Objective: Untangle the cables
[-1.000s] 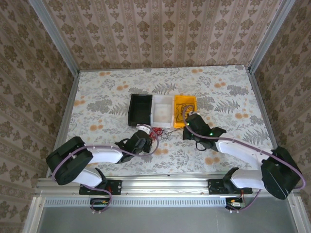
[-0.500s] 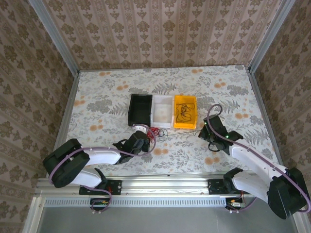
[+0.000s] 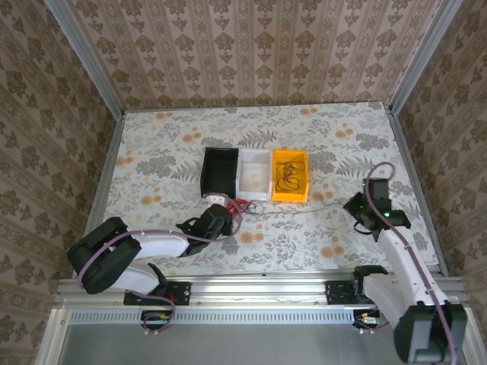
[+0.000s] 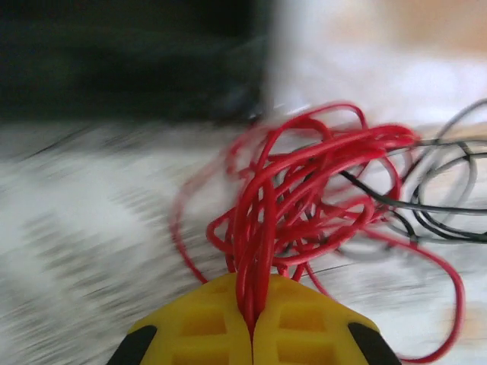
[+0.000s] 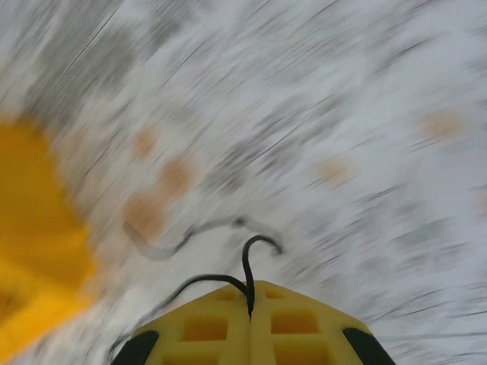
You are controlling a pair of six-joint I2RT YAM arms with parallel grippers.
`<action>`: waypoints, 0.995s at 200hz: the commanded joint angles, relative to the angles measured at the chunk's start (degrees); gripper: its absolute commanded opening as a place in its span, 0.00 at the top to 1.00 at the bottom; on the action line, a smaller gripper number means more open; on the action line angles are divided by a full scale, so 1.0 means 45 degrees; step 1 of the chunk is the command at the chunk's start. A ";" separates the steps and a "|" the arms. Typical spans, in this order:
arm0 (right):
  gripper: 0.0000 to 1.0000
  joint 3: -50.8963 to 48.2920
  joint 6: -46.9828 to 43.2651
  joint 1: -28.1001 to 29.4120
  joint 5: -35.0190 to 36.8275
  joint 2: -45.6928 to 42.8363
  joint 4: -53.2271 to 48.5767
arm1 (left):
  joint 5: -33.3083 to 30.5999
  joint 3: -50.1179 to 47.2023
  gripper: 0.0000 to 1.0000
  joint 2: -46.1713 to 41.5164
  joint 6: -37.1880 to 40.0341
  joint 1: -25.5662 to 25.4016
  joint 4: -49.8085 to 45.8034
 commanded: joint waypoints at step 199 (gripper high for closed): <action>1.00 0.0706 0.1364 -0.5020 -0.4517 0.0474 0.1296 | -0.2910 0.0566 1.00 -0.2685 -0.6082 0.2603 -0.9979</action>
